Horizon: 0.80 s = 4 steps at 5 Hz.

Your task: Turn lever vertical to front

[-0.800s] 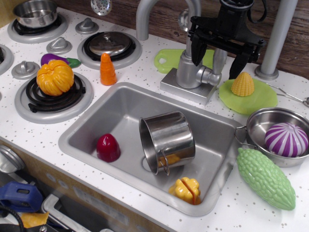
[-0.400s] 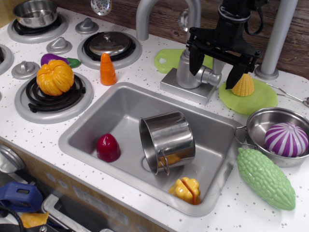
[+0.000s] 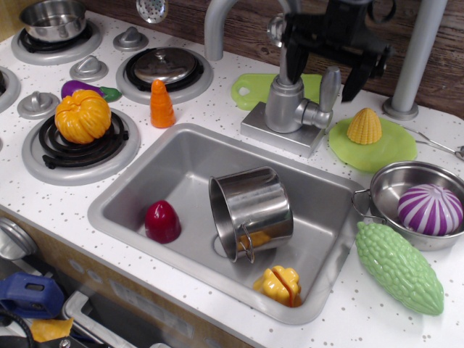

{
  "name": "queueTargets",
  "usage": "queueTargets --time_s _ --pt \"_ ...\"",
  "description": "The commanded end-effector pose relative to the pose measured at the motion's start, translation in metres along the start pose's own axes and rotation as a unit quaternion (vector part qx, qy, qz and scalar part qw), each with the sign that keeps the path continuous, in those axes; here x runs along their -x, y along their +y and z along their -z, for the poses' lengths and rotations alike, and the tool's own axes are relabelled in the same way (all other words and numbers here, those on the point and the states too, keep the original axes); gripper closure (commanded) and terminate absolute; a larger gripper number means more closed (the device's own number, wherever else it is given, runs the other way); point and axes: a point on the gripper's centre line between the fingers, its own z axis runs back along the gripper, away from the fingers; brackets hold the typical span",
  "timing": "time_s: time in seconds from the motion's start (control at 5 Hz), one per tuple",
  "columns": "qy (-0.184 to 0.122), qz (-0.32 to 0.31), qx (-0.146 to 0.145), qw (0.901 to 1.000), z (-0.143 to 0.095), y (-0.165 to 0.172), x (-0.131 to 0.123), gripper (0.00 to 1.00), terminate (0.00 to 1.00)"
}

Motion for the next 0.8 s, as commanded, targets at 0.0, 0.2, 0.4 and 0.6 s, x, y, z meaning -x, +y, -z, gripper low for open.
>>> queueTargets --time_s 0.0,0.2,0.4,0.6 --pt "-0.038 0.007 0.01 0.9992 -0.021 -0.002 -0.024 0.0 0.0" --pt "-0.046 0.011 0.017 0.9987 -0.011 -0.009 -0.027 0.0 0.0" --pt "-0.054 0.008 0.018 0.9983 -0.005 -0.005 -0.027 0.0 0.0" --pt "-0.06 0.004 0.016 0.9981 0.0 -0.004 -0.027 1.0 0.0"
